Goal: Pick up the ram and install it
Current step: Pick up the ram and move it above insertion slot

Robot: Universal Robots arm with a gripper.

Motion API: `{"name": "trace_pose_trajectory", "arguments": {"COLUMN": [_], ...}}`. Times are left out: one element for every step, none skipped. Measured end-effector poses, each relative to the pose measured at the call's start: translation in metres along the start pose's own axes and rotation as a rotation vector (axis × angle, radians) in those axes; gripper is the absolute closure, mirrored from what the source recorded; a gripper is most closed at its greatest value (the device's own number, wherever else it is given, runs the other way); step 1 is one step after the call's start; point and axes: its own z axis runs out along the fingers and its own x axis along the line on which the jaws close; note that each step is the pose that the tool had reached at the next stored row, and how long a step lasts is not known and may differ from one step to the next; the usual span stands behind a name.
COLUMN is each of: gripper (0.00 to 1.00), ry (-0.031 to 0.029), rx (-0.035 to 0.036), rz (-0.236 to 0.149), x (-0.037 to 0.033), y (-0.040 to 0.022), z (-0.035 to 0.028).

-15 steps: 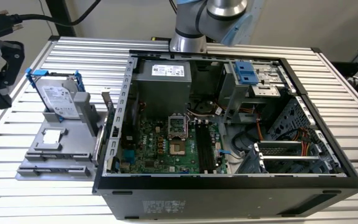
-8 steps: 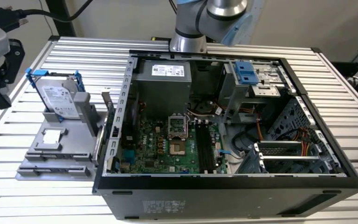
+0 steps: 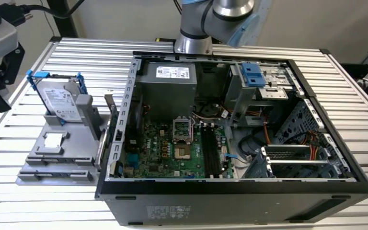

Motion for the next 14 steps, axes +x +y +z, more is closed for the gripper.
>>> {"name": "trace_pose_trajectory", "arguments": {"gripper": [1.00,1.00,1.00,1.00,1.00,1.00,1.00,1.00,1.00,1.00,1.00,1.00,1.00,1.00], "ry": [0.0008,0.0017,0.0025,0.0035,0.0043,0.0053,0.0062,0.0071,0.0080,0.0091,0.0101,0.0110,0.0121,0.0130], "rx": [-0.0001,-0.0002,-0.0003,-0.0003,-0.0004,-0.0005,-0.0005,-0.0006,-0.0006,-0.0005,-0.0005,-0.0005,-0.0005,-0.0006], "rz": [-0.015,-0.031,-0.046,-0.062,-0.078,-0.094,-0.110,-0.126,-0.141,-0.158,-0.173,-0.190,-0.207,-0.223], "x": [0.0000,0.0000,0.0000,0.0000,0.0000,0.0000,0.0000,0.0000,0.0000,0.0000,0.0000,0.0000,0.0000,0.0000], "y": [0.0000,0.0000,0.0000,0.0000,0.0000,0.0000,0.0000,0.0000,0.0000,0.0000,0.0000,-0.0001,0.0000,0.0000], "z": [0.0000,0.0000,0.0000,0.0000,0.0000,0.0000,0.0000,0.0000,0.0000,0.0000,0.0000,0.0000,0.0000,0.0000]}}
